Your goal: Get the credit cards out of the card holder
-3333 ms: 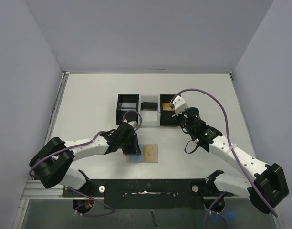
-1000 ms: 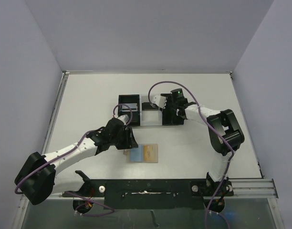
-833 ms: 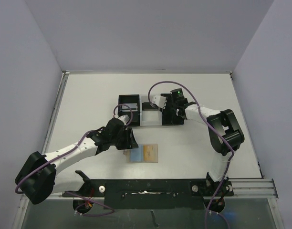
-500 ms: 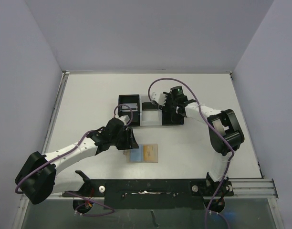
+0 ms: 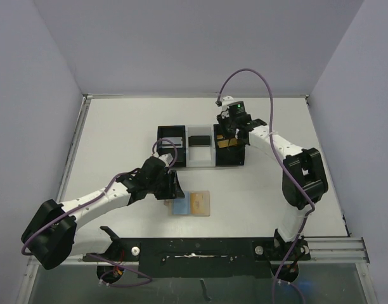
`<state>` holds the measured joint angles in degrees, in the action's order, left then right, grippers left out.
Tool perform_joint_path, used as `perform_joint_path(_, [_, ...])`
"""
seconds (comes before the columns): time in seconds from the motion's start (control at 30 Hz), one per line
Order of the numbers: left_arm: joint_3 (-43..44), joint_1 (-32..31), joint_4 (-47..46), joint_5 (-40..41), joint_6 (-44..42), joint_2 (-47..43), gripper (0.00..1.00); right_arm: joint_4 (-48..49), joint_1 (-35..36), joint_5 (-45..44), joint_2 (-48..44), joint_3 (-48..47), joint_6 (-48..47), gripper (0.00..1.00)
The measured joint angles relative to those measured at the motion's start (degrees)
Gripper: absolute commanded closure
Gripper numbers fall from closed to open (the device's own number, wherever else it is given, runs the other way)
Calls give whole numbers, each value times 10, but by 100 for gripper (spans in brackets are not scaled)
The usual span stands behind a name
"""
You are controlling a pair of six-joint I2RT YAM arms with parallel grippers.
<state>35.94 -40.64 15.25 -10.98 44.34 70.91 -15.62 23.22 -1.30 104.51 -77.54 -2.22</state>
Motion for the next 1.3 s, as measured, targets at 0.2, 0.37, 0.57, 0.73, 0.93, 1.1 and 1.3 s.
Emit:
perform_joint_path(0.2, [0,0,0,0,0,5,57,-63,0,-5,-2,2,163,82])
perform_joint_path(0.37, [0,0,0,0,0,5,57,-101,0,-14,13,1,222,84])
perform_joint_path(0.57, [0,0,0,0,0,5,57,-120,0,-37,58,-15,245,85])
perform_joint_path(0.73, [0,0,0,0,0,5,57,-128,0,-53,80,-22,251,85])
perform_joint_path(0.93, [0,0,0,0,0,5,57,-127,0,-65,104,-40,252,84])
perform_joint_path(1.1, [0,0,0,0,0,5,57,-122,0,-73,117,-52,252,83])
perform_joint_path(1.3, [0,0,0,0,0,5,57,-115,0,-77,125,-57,255,82])
